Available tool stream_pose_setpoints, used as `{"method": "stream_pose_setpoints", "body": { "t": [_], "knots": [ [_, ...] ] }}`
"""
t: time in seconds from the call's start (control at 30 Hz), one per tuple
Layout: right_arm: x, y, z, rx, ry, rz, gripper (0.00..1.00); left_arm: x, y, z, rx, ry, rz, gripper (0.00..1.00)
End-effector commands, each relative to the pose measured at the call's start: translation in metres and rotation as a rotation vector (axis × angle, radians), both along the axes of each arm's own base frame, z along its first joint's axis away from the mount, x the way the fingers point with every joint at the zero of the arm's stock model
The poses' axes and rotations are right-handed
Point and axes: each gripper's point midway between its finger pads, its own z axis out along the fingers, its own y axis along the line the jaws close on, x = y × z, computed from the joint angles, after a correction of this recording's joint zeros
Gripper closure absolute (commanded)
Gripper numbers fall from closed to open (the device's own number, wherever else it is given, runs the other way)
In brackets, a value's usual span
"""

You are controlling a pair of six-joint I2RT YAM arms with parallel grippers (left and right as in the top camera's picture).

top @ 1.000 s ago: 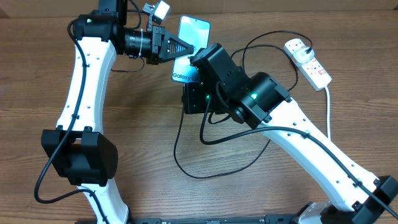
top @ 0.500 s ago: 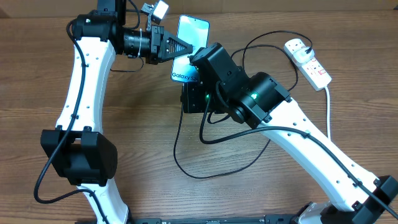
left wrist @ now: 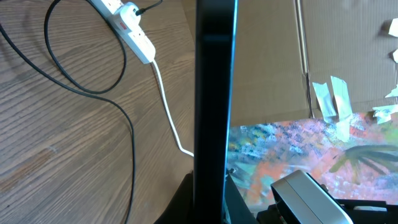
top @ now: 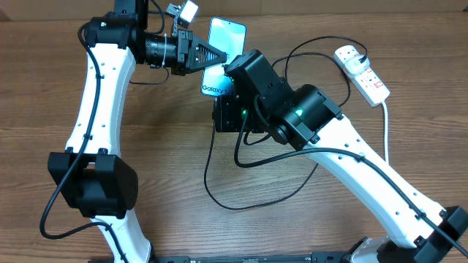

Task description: Plug charger to phone and switch on socket

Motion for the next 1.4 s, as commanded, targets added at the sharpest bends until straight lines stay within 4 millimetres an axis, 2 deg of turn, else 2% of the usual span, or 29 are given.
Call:
{"method": "stream_pose_setpoints", "body": {
  "t": [0.0,0.77,1.37],
  "knots": [
    [0.014,-0.006,0.008,0.017,-0.036,-0.061,0.96,-0.007,-0.002,0.018,-0.049,-0.044,-0.029,0.96],
    [0.02,-0.013,0.007,0.0,-0.038,-0.119,0.96,-0.007,-0.002,0.017,-0.045,-0.042,-0.028,0.96],
    [0.028,-0.004,0.024,0.069,-0.077,-0.129,0.96,-0.007,-0.002,0.016,-0.038,-0.059,-0.03,0.96]
  ]
}}
